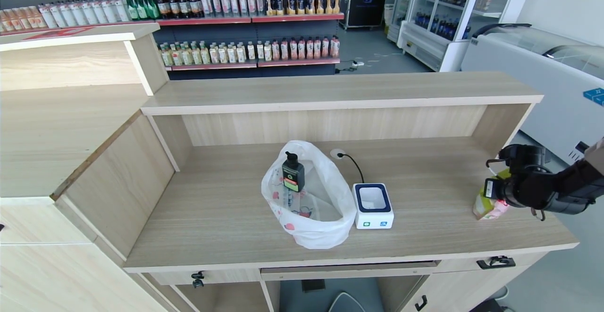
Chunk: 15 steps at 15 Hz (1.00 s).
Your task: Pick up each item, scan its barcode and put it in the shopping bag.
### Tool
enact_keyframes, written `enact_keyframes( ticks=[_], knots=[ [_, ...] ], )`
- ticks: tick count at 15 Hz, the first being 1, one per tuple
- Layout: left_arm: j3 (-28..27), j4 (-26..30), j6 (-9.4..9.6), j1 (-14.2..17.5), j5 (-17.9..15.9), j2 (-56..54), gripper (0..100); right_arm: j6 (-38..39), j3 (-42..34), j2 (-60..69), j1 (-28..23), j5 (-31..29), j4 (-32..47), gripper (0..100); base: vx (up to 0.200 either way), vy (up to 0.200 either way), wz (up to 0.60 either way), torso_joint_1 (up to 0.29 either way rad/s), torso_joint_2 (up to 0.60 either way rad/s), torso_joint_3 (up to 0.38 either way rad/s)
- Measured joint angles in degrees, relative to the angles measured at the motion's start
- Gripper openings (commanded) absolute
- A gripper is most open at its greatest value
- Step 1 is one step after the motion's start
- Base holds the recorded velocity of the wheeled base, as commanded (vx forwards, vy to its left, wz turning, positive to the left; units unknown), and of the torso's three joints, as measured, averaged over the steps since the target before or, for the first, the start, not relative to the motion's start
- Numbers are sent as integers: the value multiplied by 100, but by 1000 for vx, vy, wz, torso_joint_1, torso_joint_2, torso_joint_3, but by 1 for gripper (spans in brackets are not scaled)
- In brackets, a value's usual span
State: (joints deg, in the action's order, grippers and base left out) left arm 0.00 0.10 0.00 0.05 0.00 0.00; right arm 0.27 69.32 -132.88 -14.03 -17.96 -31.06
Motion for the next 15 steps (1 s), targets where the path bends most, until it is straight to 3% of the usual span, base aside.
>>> enact_keyframes(
  ticks=[2, 5, 6, 9, 10, 12, 15],
  knots=[
    [0, 0, 0, 2, 0, 0, 100, -139, -372, 223, 43, 389, -435, 0, 0, 0, 0, 0, 0, 0],
    [0, 0, 0, 2, 0, 0, 100, -160, -532, 1052, 48, 2172, -323, 0, 0, 0, 0, 0, 0, 0],
    [0, 0, 0, 2, 0, 0, 100, -155, -521, 1438, 9, 3067, -5, 0, 0, 0, 0, 0, 0, 0],
    [0, 0, 0, 2, 0, 0, 100, -117, -306, 2789, -182, 7097, 1240, 0, 0, 0, 0, 0, 0, 0],
    [0, 0, 0, 0, -2, 0, 100, -82, -239, 3249, -234, 8175, 1519, 0, 0, 0, 0, 0, 0, 0],
    [0, 0, 0, 2, 0, 0, 100, 107, -212, 4020, -126, 8945, 1831, 0, 0, 0, 0, 0, 0, 0],
    [0, 0, 0, 0, 0, 0, 100, 495, -388, 4865, 699, 9100, 1910, 0, 0, 0, 0, 0, 0, 0]
  ],
)
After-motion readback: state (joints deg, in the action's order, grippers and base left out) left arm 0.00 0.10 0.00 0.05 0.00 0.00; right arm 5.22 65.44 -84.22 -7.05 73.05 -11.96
